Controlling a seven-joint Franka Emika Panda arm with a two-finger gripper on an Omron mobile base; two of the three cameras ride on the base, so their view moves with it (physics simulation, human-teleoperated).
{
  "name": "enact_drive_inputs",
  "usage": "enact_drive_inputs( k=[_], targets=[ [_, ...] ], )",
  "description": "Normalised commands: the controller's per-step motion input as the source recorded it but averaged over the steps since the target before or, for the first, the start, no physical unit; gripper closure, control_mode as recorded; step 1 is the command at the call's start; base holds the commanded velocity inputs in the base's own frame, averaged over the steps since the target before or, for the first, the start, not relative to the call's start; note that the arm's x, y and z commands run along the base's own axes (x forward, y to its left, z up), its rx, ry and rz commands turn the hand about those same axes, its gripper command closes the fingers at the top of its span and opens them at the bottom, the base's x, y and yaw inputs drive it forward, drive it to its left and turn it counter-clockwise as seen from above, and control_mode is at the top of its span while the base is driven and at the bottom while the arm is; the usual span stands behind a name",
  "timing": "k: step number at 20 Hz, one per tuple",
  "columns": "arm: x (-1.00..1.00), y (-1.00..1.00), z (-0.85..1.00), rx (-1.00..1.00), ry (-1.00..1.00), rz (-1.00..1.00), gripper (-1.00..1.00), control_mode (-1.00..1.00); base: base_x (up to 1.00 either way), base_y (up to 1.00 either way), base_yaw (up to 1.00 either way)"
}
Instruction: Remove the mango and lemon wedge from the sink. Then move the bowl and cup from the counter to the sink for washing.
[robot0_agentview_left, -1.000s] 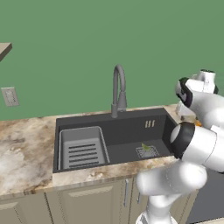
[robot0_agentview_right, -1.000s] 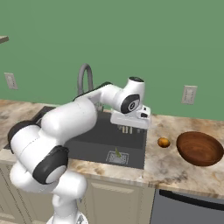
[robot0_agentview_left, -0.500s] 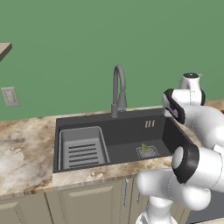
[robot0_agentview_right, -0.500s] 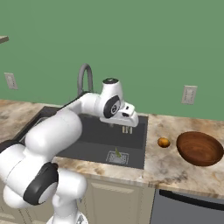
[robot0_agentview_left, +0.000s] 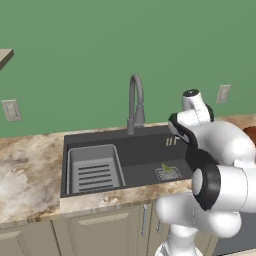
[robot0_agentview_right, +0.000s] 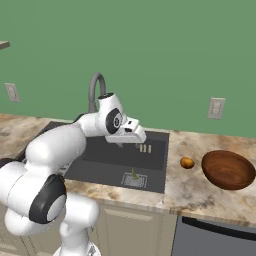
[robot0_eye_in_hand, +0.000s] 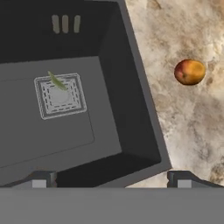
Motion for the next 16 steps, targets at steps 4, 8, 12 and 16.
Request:
enact_drive_inputs(
  k=[4,8,12,16],
  targets=[
    [0.28,0.14,0.00,0.00,0.20,0.04,-1.00,-1.00,0.00,0.00,0.00],
    [0.22,0.13,-0.08,0.00,0.13,0.07,-1.00,-1.00,0.00,0.00,0.00],
    [0.18,0.11,-0.08,0.00,0.04,0.10,-1.00,-1.00,0.00,0.00,0.00],
    [0.12,0.04,-0.08,0.04,0.00,0.12,-1.00,-1.00,0.00,0.00,0.00]
  ],
)
